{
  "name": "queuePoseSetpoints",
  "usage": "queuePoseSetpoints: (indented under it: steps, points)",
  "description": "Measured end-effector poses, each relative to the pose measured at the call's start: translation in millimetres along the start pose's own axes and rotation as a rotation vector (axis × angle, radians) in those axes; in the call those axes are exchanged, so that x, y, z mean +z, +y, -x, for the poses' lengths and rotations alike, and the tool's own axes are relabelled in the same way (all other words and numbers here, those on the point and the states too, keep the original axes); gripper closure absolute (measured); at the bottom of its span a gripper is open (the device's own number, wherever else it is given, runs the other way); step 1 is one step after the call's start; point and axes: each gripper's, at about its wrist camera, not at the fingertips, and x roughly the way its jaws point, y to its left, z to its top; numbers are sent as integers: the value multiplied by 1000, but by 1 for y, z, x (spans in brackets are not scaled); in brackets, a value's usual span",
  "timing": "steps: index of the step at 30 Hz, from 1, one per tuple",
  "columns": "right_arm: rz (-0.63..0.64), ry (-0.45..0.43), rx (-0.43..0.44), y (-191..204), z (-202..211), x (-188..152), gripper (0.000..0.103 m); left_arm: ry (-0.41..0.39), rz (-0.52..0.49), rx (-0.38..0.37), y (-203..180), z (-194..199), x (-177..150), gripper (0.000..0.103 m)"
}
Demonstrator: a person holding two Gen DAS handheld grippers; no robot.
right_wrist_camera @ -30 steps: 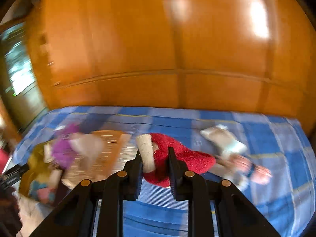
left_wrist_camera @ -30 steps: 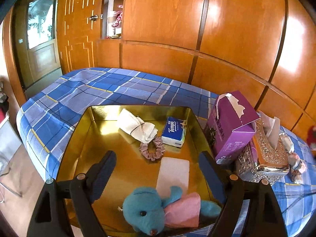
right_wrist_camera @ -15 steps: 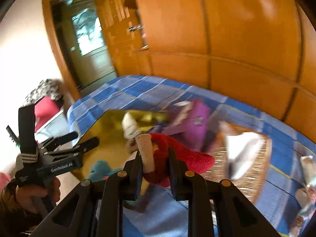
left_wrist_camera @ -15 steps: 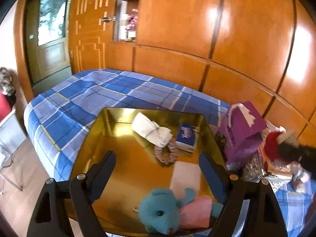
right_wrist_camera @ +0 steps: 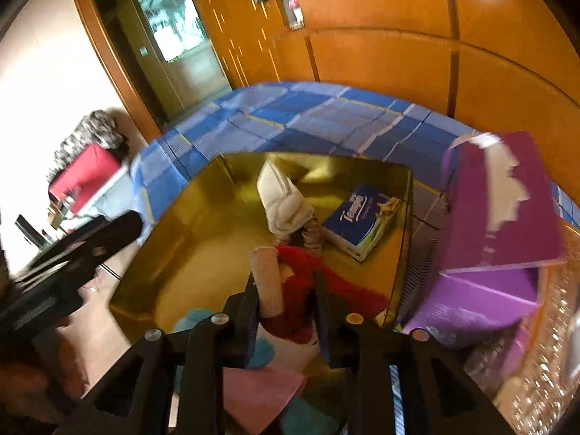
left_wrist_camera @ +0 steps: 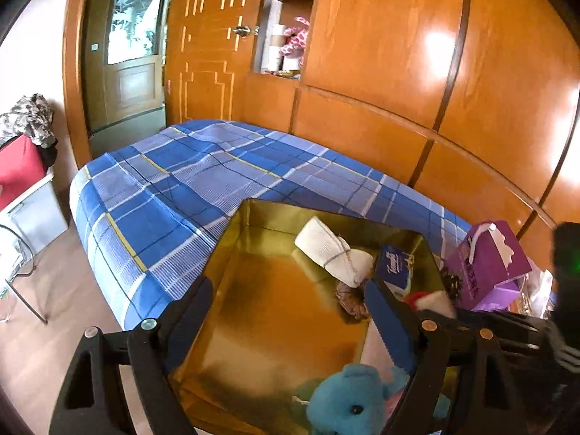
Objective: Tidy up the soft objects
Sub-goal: 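Carry the red plush sock with the right tool into the gold tray and release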
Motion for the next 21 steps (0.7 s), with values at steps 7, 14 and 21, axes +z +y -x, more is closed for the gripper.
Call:
queuePoseSetpoints:
  steps: [7, 14, 21]
  points:
    - [7, 34, -21, 4, -9, -11, 60, 7, -28, -2, -7, -2, -4, 17]
    - [23, -38, -70, 4, 22, -21, 59, -12, -35, -7, -10, 3, -3, 17]
    - [49, -116, -152, 9, 51, -37, 59, -33, -63, -30, -21, 12, -5, 17]
